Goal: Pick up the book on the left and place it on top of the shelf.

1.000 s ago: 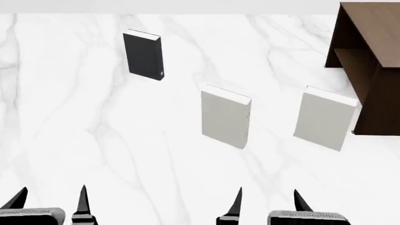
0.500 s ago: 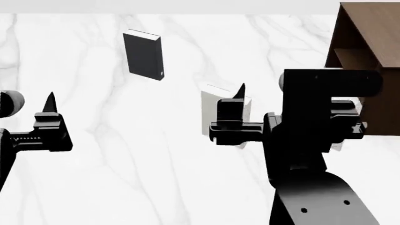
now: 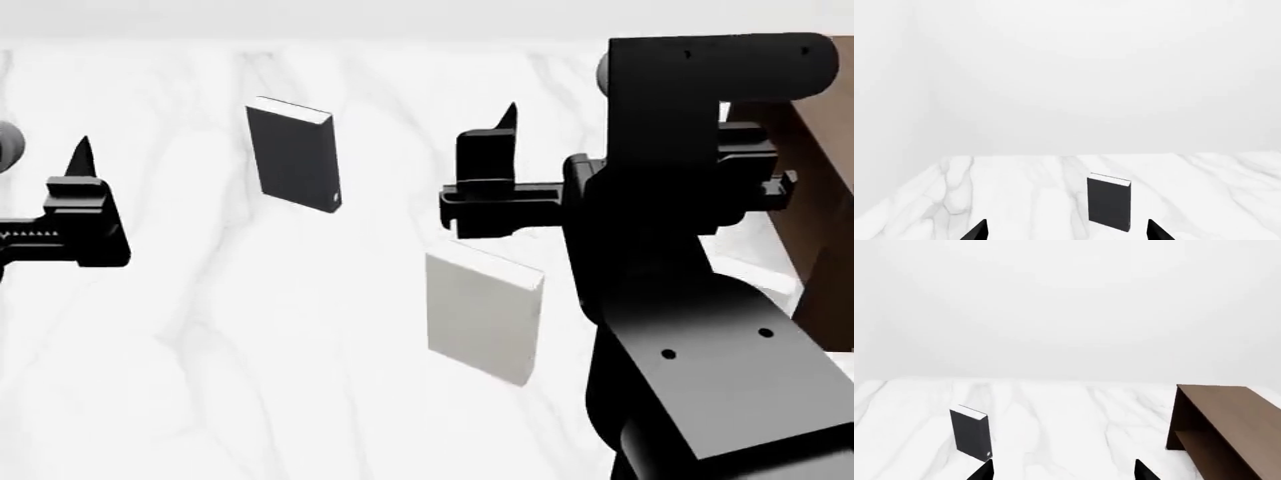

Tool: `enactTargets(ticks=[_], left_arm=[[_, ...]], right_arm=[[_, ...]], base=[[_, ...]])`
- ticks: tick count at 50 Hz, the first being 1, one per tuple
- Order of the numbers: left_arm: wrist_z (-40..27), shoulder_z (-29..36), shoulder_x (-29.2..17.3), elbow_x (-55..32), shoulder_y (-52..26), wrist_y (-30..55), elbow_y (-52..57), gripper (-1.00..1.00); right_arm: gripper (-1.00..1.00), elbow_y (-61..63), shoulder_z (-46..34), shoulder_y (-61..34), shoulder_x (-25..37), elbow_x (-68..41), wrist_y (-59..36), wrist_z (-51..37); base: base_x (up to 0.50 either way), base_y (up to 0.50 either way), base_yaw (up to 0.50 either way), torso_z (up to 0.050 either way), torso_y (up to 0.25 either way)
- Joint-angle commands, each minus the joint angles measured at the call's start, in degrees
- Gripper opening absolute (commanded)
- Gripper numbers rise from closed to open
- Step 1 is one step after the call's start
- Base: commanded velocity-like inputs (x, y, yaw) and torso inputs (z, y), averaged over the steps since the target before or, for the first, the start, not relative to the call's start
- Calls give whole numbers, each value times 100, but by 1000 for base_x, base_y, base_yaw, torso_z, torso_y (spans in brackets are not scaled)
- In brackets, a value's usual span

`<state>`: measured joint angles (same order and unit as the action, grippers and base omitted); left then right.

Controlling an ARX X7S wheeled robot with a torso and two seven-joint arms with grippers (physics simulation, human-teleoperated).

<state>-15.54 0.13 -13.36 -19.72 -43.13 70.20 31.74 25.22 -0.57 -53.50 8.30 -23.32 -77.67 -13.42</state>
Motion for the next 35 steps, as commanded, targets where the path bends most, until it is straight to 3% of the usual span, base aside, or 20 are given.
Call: enactTargets(ticks=[1,35], left_arm=[[-34,4,-50,-26,-84,81,-1,100],[-121,-46,-155,-83,-211,158,1,100]], right_arm=[[100,-81,-31,-90,18,-61,-40,-19],[100,-237,-115,-176,87,-186,-2,-87]], base=[[500,0,0,0,0],[500,0,0,0,1]])
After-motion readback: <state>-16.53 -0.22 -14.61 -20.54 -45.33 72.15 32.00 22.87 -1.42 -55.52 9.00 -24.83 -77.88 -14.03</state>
